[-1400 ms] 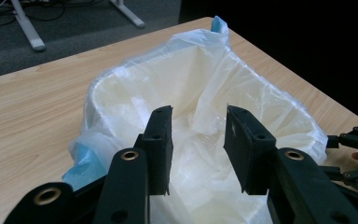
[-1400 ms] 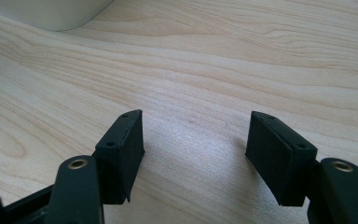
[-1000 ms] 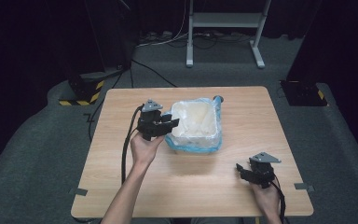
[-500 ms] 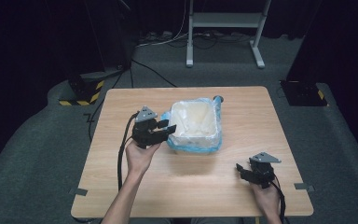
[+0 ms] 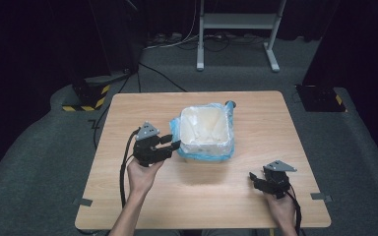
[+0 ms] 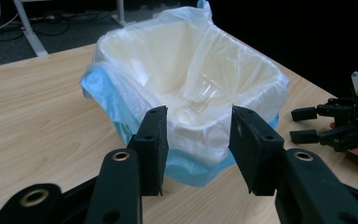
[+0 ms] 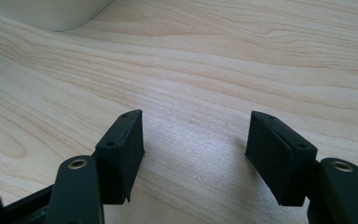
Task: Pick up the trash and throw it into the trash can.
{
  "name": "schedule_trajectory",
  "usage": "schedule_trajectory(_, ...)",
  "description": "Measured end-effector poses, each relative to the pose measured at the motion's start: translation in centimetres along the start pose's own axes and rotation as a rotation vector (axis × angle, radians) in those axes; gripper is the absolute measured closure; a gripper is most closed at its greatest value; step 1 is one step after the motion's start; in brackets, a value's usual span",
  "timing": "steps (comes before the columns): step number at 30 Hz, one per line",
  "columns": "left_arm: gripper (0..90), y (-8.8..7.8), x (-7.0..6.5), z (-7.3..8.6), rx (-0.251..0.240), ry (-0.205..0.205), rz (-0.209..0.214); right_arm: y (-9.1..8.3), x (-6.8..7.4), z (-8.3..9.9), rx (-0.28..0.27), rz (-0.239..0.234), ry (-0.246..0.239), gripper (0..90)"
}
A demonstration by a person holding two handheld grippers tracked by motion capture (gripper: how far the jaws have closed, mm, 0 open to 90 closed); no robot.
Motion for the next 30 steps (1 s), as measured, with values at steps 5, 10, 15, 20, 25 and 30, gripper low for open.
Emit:
schedule_trajectory(5, 56.0, -0.2, 0.1, 0.7, 0.002, -0.009, -0.004, 0.0, 0.0, 0.0, 0.000, 0.000, 0.000, 36.0)
schedule_trajectory(10, 55.5, -0.3, 0.1, 1.8, 0.004, -0.025, 0.000, 0.0, 0.0, 0.0, 0.000, 0.000, 0.000, 36.0)
schedule_trajectory(15, 55.0, 0.0, 0.3, 3.4, 0.017, -0.035, -0.008, 0.0, 0.0, 0.0, 0.001, 0.000, 0.000, 36.0)
schedule_trajectory(20, 53.8, 0.7, 0.7, 5.5, 0.041, -0.057, -0.019, 0.0, 0.0, 0.0, 0.000, 0.000, 0.000, 36.0)
schedule_trajectory(25, 53.1, 1.5, 1.3, 7.5, 0.068, -0.072, -0.041, 0.0, 0.0, 0.0, 0.000, 0.000, 0.000, 36.0)
schedule_trajectory(30, 52.2, 2.3, 1.9, 8.9, 0.081, -0.093, -0.061, 0.0, 0.0, 0.0, 0.000, 0.000, 0.001, 36.0)
Point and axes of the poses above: each handheld gripper's, and its own axes: y roughly forward along the jaws, z roughly out of its underside, x roughly to its left, the point moved 7 cm from there along y, roughly forward along the jaws, and after that the axes turned 4 degrees about x, right-handed, at the moved point
